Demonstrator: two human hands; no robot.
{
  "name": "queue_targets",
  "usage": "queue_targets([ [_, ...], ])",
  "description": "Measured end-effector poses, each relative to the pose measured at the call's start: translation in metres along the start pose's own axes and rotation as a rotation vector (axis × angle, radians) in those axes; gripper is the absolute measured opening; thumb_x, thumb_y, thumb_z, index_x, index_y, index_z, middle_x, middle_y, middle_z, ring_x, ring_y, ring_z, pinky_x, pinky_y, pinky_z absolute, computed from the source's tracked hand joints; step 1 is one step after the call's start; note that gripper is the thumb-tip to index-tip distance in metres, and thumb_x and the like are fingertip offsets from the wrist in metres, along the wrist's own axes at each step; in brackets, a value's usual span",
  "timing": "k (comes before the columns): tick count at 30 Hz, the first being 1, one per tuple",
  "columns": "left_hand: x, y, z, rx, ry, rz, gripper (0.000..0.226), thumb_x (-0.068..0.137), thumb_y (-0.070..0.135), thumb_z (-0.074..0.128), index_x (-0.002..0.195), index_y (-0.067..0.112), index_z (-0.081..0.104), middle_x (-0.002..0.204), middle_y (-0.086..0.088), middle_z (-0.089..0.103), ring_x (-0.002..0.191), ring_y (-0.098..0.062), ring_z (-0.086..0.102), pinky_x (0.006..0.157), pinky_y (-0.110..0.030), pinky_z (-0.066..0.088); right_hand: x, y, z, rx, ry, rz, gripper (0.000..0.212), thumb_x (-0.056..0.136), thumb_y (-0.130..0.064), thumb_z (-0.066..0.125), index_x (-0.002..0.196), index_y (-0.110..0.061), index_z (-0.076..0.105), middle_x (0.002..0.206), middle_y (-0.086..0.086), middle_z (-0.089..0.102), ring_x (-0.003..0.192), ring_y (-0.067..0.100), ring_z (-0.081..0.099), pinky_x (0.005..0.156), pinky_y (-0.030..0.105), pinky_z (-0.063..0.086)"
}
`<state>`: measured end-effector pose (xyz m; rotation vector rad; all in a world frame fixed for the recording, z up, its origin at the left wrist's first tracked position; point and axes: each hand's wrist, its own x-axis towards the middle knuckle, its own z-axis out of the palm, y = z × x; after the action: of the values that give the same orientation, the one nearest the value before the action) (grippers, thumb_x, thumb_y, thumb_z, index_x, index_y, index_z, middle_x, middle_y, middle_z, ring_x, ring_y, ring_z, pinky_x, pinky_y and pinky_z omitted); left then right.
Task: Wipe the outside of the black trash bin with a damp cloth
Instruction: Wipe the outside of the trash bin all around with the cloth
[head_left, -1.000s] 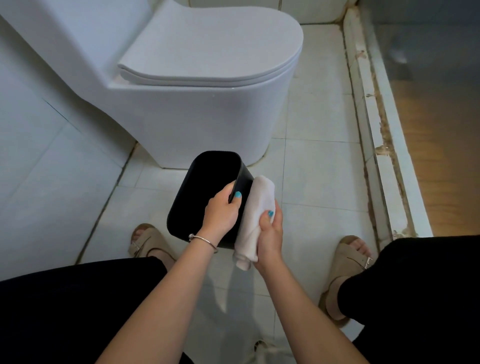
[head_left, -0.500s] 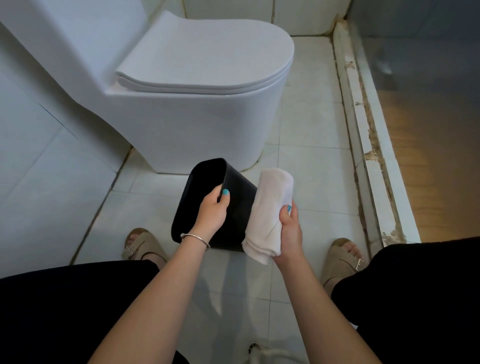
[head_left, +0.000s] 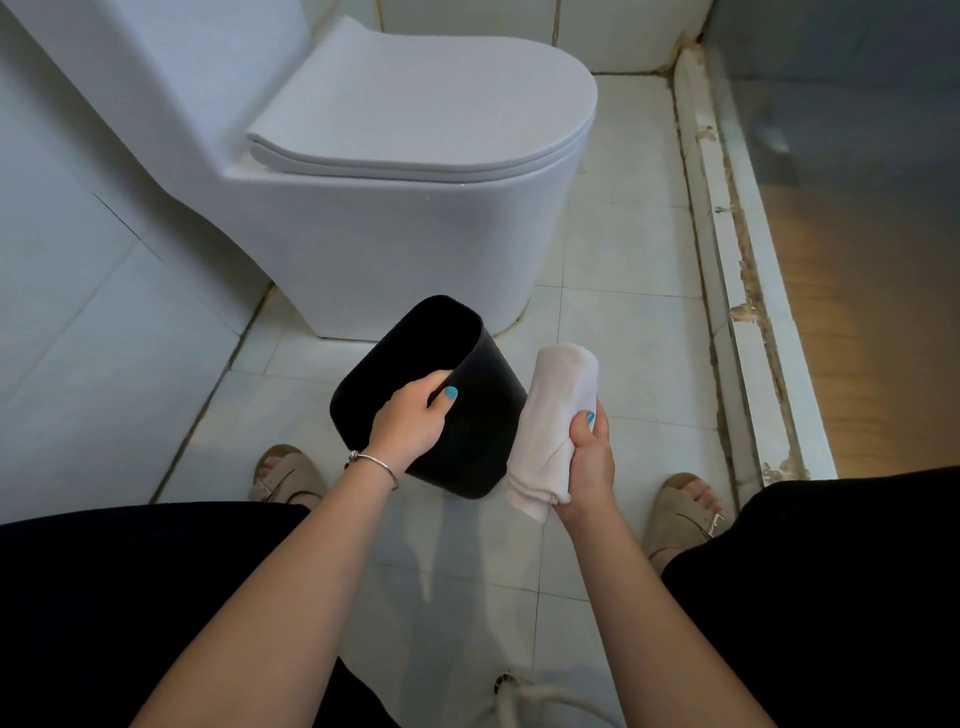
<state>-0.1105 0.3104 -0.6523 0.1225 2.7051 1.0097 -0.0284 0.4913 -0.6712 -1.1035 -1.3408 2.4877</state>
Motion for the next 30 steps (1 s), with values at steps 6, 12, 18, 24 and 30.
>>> queue_targets([
  [6, -0.007, 0.001, -0.003, 0.213, -0.079, 0.106, 0.037, 0.100, 0.033, 0.043, 0.137, 0.032, 0.046, 0.121, 0.003, 0.062, 0.102, -0.019, 0.061, 0.078, -0.029, 0.053, 0.000, -0.001, 0.000, -0.006, 0.019, 0.011, 0.031, 0.102, -0.031, 0.041, 0.133, -0.036, 0.046, 0.121, -0.002, 0.060, 0.106, 0.021, 0.060, 0.081, 0.038, 0.053],
  [12, -0.004, 0.003, -0.005, 0.280, -0.120, 0.140, 0.037, 0.100, 0.034, 0.043, 0.137, 0.035, 0.046, 0.111, 0.006, 0.065, 0.083, -0.013, 0.060, 0.061, -0.020, 0.044, 0.002, -0.002, -0.003, 0.006, 0.026, 0.023, 0.030, 0.102, -0.033, 0.042, 0.131, -0.039, 0.046, 0.124, 0.000, 0.060, 0.109, 0.025, 0.060, 0.088, 0.044, 0.053],
  [18, -0.003, -0.003, -0.012, 0.298, -0.153, 0.165, 0.030, 0.096, 0.034, 0.053, 0.126, 0.037, 0.058, 0.103, 0.010, 0.068, 0.085, -0.011, 0.063, 0.072, -0.029, 0.053, 0.003, -0.004, -0.006, 0.042, 0.030, 0.000, 0.035, 0.102, -0.028, 0.042, 0.137, -0.033, 0.045, 0.124, 0.001, 0.060, 0.106, 0.021, 0.061, 0.074, 0.035, 0.052],
  [24, -0.009, -0.006, -0.018, 0.366, -0.042, 0.180, 0.022, 0.092, 0.032, 0.059, 0.113, 0.036, 0.067, 0.093, 0.011, 0.070, 0.077, -0.009, 0.062, 0.071, -0.028, 0.052, 0.003, -0.008, -0.011, 0.009, 0.030, -0.032, 0.036, 0.102, -0.029, 0.041, 0.138, -0.032, 0.045, 0.125, 0.001, 0.060, 0.107, 0.021, 0.061, 0.077, 0.034, 0.052],
  [30, -0.014, -0.015, -0.013, 0.239, -0.038, 0.156, 0.023, 0.090, 0.024, 0.065, 0.112, 0.028, 0.070, 0.111, 0.011, 0.069, 0.105, -0.012, 0.061, 0.087, -0.026, 0.049, -0.002, -0.019, -0.002, -0.074, -0.054, -0.112, 0.035, 0.102, -0.027, 0.042, 0.137, -0.033, 0.045, 0.122, -0.005, 0.059, 0.104, 0.013, 0.060, 0.072, 0.025, 0.050],
])
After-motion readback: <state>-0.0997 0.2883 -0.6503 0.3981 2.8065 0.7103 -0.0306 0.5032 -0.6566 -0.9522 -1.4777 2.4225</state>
